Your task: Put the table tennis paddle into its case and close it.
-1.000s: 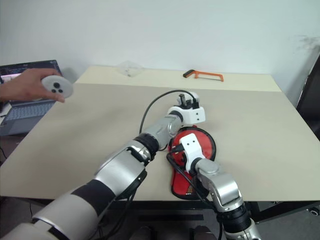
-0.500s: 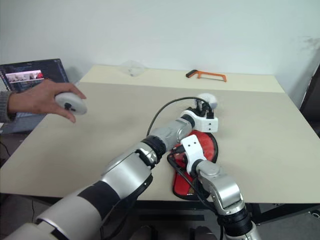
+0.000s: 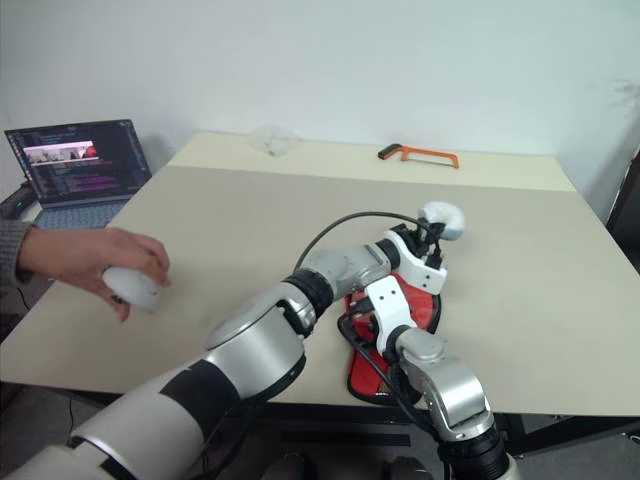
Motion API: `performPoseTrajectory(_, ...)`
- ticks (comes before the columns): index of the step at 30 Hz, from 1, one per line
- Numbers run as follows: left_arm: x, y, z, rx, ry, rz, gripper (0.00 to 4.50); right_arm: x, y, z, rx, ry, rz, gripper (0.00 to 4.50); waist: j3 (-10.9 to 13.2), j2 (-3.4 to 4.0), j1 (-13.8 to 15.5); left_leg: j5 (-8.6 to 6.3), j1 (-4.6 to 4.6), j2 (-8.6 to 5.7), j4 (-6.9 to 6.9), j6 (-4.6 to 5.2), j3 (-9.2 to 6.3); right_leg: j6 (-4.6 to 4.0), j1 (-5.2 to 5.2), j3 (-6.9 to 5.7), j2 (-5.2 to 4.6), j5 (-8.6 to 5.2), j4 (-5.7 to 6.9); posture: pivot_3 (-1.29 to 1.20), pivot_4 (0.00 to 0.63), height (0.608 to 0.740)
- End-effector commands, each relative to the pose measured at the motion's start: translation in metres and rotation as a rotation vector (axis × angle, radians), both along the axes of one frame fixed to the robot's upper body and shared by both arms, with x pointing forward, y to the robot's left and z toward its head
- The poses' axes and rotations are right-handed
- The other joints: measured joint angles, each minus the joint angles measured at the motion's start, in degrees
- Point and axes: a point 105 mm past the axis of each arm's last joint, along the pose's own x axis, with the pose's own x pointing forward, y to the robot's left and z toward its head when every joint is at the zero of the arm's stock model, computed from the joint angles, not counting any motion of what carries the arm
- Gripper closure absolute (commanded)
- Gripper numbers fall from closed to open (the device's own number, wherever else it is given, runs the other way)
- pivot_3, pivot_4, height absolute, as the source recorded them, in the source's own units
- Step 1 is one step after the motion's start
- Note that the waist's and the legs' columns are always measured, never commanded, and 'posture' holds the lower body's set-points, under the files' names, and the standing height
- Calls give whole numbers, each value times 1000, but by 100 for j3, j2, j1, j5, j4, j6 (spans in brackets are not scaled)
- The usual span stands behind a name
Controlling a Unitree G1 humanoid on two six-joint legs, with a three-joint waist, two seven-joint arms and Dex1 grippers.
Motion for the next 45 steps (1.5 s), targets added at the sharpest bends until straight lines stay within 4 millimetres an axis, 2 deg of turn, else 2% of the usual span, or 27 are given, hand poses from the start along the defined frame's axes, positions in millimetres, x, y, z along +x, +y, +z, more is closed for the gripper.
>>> performPoseTrajectory(1, -66, -62, -11, -62, 56, -301, 4473, -12, 4, -44, -43, 219, 22, 0, -18, 2, 1, -4, 7, 0, 0, -6, 0, 0, 6, 0, -1, -6, 0, 0, 150, 740)
performPoseTrajectory(7, -36, -45, -14, -172, 317, -89, 4473, -9, 3, -44, -43, 218, 23, 0, -30, 7, -12, -25, 50, 2, 0, -26, 0, -8, 44, 1, 0, -30, 1, 0, 150, 740)
performPoseTrajectory(8, -33, -42, -16, -176, 355, -62, 3906, -8, 3, -45, -43, 218, 23, 0, -30, 7, -17, -26, 50, 2, -1, -25, -1, -9, 45, 1, 1, -31, 1, 0, 150, 740)
performPoseTrajectory(9, -30, -39, -18, -175, 382, -44, 3674, -8, 3, -45, -44, 218, 23, 0, -30, 7, -23, -27, 51, 2, -1, -25, -1, -9, 45, 1, 2, -31, 2, 0, 150, 740)
performPoseTrajectory(14, -29, -31, -22, -131, 369, -68, 1902, -6, 3, -46, -48, 218, 34, 0, -30, 7, -33, -27, 53, 3, 0, -25, -2, -8, 45, 3, 5, -31, 6, 0, 150, 740)
performPoseTrajectory(17, -26, -24, -21, -136, 401, -69, 702, -2, 1, -46, -50, 216, 38, 0, -31, 9, -51, -27, 58, 3, 0, -24, -3, -7, 46, 6, 6, -30, 10, 0, 150, 740)
performPoseTrajectory(18, -25, -20, -17, -152, 414, -81, 455, 0, -1, -46, -53, 212, 39, 0, -31, 9, -59, -26, 60, 4, 0, -24, -3, -7, 46, 6, 7, -30, 12, 0, 150, 740)
performPoseTrajectory(22, -21, -8, 1, -190, 465, -129, 455, 9, -5, -44, -63, 198, 39, 0, -26, 11, -140, -26, 62, 5, 0, -24, -4, -6, 44, 9, 10, -24, 15, 0, 150, 740)
performPoseTrajectory(26, -10, 20, 42, -315, 571, -191, 455, 17, -17, -45, -79, 184, 31, 0, -20, 11, -150, -25, 59, 4, 1, -23, -4, -3, 44, 9, 10, -19, 14, 0, 150, 740)
performPoseTrajectory(30, -3, 46, 64, -364, 601, -217, 455, 22, -26, -42, -82, 170, 40, 0, -10, 24, -156, -25, 51, 4, 1, -23, -2, -4, 40, 12, 10, -20, 10, 0, 150, 740)
performPoseTrajectory(31, 1, 58, 72, -400, 617, -214, 455, 22, -26, -38, -75, 155, 57, 0, -10, 24, -152, -25, 51, 4, 0, -23, -2, -3, 42, 12, 10, -21, 10, 0, 150, 740)
performPoseTrajectory(36, 15, 102, 89, -518, 664, -176, 455, 15, -22, -10, -14, 66, 210, 0, -7, 25, -149, -25, 51, 5, -1, -22, -6, -6, 44, 8, 12, -24, 10, 0, 150, 740)
performPoseTrajectory(40, 21, 120, 96, -598, 713, -171, 455, 0, -24, 16, 27, -3, 342, 0, 15, 24, -101, -25, 44, 4, 0, -22, -6, -4, 43, 6, 12, -25, 6, 0, 150, 740)
performPoseTrajectory(42, 22, 136, 93, -632, 822, -188, 455, -12, -36, 42, 42, -50, 430, 0, 46, 36, -101, -25, 40, 5, 0, -22, -5, -4, 38, 7, 12, -25, 6, 0, 150, 740)
performPoseTrajectory(45, 17, 142, 87, -632, 939, -232, 455, -16, -56, 65, 49, -83, 459, 0, 112, 61, -142, -25, 33, 4, 0, -22, -5, -4, 30, 9, 11, -25, 9, 0, 150, 740)
